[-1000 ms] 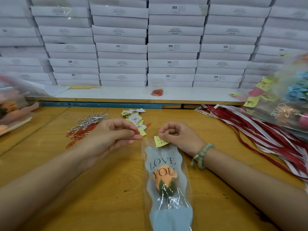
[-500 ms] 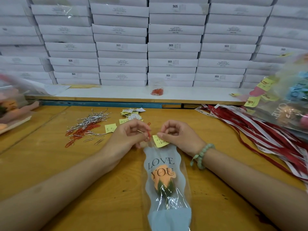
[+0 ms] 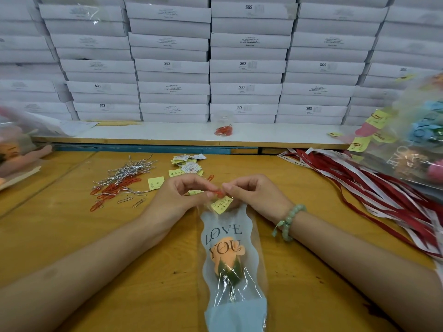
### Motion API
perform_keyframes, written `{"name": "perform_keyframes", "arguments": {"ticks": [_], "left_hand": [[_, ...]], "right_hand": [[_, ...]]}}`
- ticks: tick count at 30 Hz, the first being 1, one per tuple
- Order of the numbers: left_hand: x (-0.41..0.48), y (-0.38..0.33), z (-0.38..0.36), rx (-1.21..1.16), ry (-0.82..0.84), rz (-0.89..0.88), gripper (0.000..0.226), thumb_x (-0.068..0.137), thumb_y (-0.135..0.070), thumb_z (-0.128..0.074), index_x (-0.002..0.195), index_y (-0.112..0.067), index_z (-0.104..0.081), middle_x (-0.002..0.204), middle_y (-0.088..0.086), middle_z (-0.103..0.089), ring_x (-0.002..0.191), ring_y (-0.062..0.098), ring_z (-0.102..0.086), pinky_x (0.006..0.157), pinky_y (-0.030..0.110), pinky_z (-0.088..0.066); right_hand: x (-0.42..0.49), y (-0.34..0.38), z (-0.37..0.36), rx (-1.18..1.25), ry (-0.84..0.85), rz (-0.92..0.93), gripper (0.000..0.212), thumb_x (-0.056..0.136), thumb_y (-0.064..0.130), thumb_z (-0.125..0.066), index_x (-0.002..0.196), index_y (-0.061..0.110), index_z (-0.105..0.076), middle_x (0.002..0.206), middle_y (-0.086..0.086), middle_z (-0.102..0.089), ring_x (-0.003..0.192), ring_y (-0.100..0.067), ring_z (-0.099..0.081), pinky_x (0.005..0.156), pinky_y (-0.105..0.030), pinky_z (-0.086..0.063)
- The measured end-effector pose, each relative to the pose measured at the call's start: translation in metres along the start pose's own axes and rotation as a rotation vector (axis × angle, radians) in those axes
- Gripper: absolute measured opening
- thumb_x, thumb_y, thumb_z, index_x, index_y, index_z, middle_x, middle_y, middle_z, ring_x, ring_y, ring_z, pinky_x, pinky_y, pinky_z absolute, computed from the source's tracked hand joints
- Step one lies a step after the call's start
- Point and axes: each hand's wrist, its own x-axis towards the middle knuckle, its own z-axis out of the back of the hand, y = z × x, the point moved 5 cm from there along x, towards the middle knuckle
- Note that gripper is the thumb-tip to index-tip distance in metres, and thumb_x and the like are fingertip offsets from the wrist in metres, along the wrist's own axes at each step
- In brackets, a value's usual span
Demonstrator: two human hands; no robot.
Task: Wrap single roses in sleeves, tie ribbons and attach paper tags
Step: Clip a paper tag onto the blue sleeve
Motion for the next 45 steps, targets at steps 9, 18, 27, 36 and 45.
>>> {"name": "perform_keyframes", "arguments": {"ticks": [9,18,27,36,45], "left_hand": [[0.000,-0.001,-0.002,0.072,0.003,-0.023,0.008,0.080,-0.009,-0.074,0.086,-0.014,-0.075,0.093,0.002,-0.075,0.096,0.012,-0.067,0.082,0.017,-0.052],[0.001,0.001,-0.010,0.113,0.057,0.019,0.017,0.086,-0.012,-0.070,0.102,-0.018,-0.070,0.086,-0.002,-0.074,0.084,0.006,-0.068,0.077,0.013,-0.050],[0.000,0.002,-0.007,0.079,0.033,0.028,0.014,0.085,-0.008,-0.070,0.096,-0.016,-0.074,0.081,0.000,-0.074,0.077,0.008,-0.069,0.069,0.012,-0.051],[-0.002,-0.002,-0.008,0.118,0.056,-0.007,0.016,0.087,-0.010,-0.068,0.095,-0.020,-0.078,0.085,0.000,-0.074,0.080,0.005,-0.067,0.070,0.011,-0.049],[0.000,0.000,-0.008,0.042,0.036,0.010,0.014,0.082,-0.008,-0.073,0.095,-0.010,-0.072,0.082,0.008,-0.075,0.077,0.013,-0.069,0.072,0.015,-0.052]], "right_hand": [[-0.001,0.003,-0.002,0.038,0.085,0.014,0.007,0.083,0.015,-0.070,0.088,0.018,-0.075,0.082,0.005,-0.075,0.079,-0.007,-0.068,0.072,-0.016,-0.052],[0.002,-0.001,0.000,0.070,0.047,-0.006,0.003,0.084,0.012,-0.069,0.083,0.015,-0.070,0.080,-0.001,-0.071,0.074,-0.009,-0.065,0.071,-0.018,-0.052],[0.001,0.000,0.012,0.052,-0.129,0.014,0.005,0.089,0.011,-0.064,0.088,0.016,-0.065,0.086,-0.001,-0.067,0.078,-0.011,-0.062,0.067,-0.018,-0.051],[0.002,0.002,0.008,-0.024,-0.122,-0.003,0.009,0.089,0.011,-0.064,0.093,0.016,-0.070,0.081,0.002,-0.071,0.072,0.001,-0.064,0.065,-0.012,-0.048],[0.002,0.005,0.005,0.001,-0.143,0.033,0.018,0.090,0.007,-0.063,0.103,0.014,-0.072,0.079,0.000,-0.071,0.077,-0.004,-0.066,0.072,-0.014,-0.052]]}}
